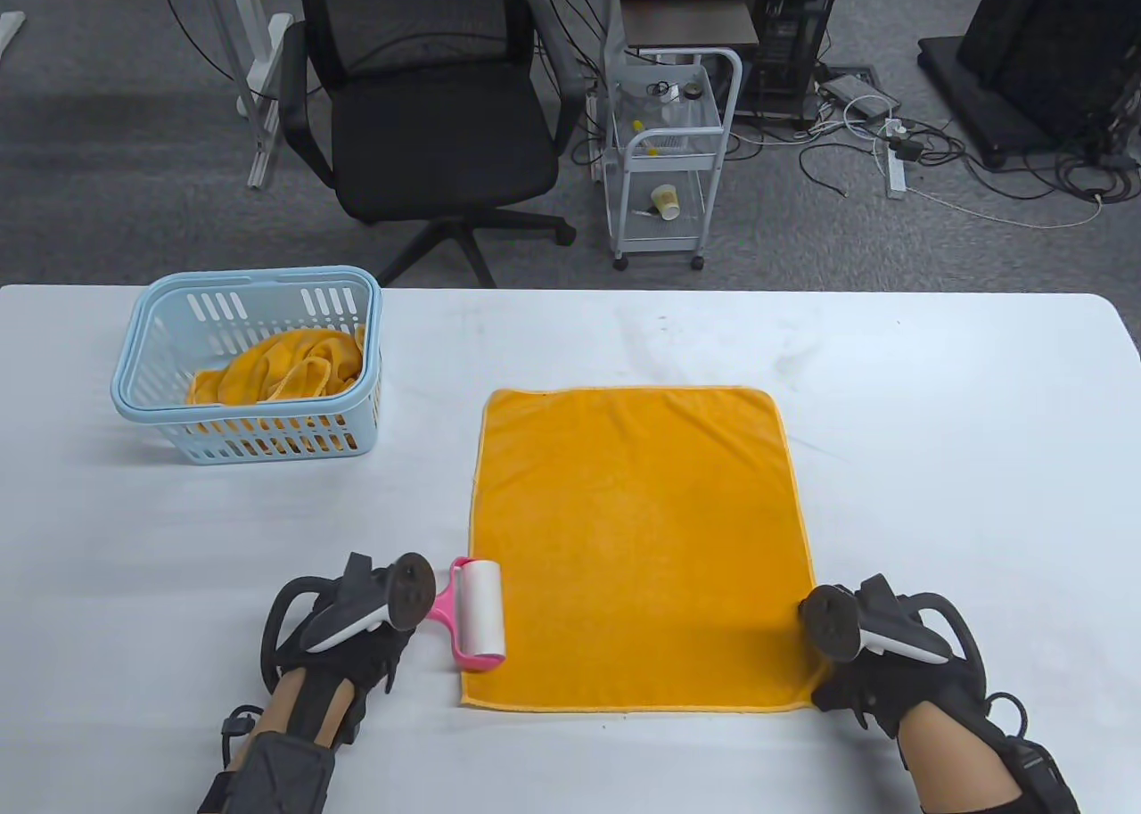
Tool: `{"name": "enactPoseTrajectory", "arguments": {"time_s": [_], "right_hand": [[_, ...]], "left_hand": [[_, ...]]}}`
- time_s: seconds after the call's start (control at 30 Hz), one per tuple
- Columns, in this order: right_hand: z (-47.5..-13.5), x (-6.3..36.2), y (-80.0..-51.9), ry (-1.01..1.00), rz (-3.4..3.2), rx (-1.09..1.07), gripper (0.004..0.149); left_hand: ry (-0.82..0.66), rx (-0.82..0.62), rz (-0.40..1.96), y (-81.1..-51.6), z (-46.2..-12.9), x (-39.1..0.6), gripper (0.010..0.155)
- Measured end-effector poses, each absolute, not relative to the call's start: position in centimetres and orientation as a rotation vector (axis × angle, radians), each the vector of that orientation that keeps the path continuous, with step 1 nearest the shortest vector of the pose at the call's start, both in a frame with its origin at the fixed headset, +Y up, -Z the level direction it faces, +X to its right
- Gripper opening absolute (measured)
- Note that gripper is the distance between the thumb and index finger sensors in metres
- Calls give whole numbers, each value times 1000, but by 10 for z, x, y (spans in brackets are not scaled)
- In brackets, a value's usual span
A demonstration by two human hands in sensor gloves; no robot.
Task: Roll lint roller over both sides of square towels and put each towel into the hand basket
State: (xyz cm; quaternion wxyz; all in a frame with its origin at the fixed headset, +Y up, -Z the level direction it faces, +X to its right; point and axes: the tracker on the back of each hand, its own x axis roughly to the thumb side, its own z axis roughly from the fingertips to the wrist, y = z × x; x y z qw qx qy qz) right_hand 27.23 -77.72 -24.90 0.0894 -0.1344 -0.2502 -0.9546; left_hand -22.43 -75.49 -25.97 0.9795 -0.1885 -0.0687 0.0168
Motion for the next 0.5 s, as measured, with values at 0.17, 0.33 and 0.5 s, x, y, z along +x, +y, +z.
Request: {"name": "enactPoseTrajectory", "arguments": {"time_s": [0.17,0.33,0.5], "right_hand": [[-249,272,-777,-747,-2841,-399,97],[-249,273,-778,-761,-2858,-398,97],[-249,272,-778,-764,-2860,-390,98]], "left_hand": [[-20,-197,250,-743,-261,-257,60],[106,-138,327,-743,-260,-292,55],[249,-116,324,-754,-260,-319,54]]}}
